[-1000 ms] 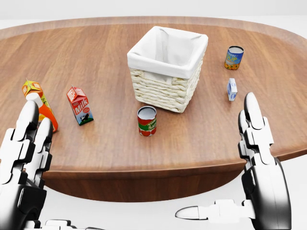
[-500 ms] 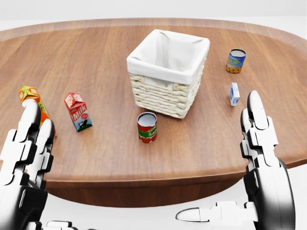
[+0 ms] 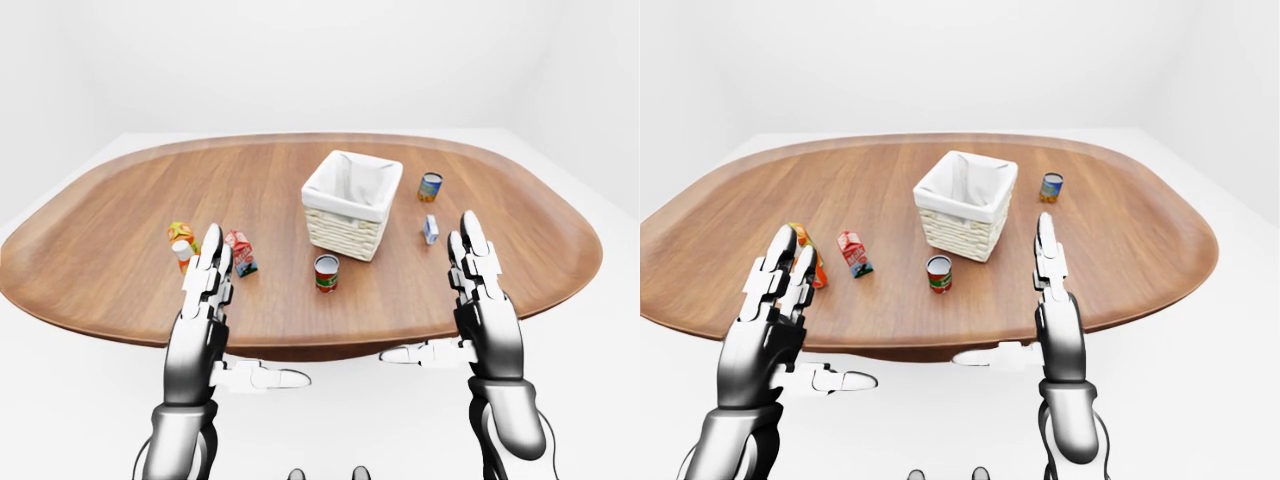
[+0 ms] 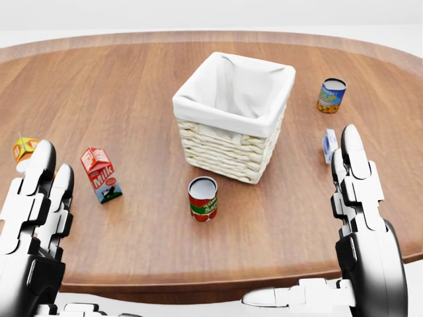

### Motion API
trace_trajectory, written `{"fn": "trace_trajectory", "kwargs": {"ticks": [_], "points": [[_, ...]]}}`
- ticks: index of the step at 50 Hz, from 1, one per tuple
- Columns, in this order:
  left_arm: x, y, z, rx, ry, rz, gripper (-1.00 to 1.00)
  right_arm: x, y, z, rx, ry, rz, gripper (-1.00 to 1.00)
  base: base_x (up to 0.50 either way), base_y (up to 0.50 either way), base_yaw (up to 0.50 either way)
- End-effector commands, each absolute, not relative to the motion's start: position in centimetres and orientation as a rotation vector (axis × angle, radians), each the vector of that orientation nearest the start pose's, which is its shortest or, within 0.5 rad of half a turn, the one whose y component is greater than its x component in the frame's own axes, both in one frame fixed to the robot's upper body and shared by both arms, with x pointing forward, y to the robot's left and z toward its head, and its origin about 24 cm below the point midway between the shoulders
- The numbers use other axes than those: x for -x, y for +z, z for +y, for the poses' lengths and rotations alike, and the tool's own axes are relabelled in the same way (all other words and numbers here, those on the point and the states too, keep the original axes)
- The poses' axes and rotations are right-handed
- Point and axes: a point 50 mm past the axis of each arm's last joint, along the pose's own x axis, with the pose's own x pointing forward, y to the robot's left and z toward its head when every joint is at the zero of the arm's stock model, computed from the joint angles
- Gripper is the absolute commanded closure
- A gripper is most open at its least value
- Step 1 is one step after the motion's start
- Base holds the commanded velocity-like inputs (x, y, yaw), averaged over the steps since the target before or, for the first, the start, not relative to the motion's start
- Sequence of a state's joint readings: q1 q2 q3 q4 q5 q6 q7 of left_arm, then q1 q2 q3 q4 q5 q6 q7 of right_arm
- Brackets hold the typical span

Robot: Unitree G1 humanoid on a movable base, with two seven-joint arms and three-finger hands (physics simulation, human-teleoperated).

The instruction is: Pick the milk and place it in the basket.

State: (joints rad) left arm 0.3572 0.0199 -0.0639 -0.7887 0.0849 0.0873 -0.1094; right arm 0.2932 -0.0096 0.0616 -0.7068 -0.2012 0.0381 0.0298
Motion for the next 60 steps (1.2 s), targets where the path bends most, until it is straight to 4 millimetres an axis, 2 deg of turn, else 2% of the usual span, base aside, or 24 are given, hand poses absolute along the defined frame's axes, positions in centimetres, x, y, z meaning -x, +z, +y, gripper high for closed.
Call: {"fn": "trace_trajectory", "kwargs": {"ticks": [1,26,60], "points": [[-17.02,14.01,14.95,-0.121,-0.062,-0.345,-1.00,-18.17,13.88,-15.11,0.209,-0.032,-0.382,-1.00,0.22,0.00,0.00],[-16.68,14.30,14.86,-0.121,-0.066,-0.355,-1.00,-17.43,14.71,-15.11,0.214,-0.038,-0.409,-1.00,0.22,0.00,0.00],[-16.73,14.15,14.87,-0.125,-0.067,-0.347,-1.00,-17.57,14.47,-14.96,0.216,-0.031,-0.408,-1.00,0.22,0.00,0.00]]}}
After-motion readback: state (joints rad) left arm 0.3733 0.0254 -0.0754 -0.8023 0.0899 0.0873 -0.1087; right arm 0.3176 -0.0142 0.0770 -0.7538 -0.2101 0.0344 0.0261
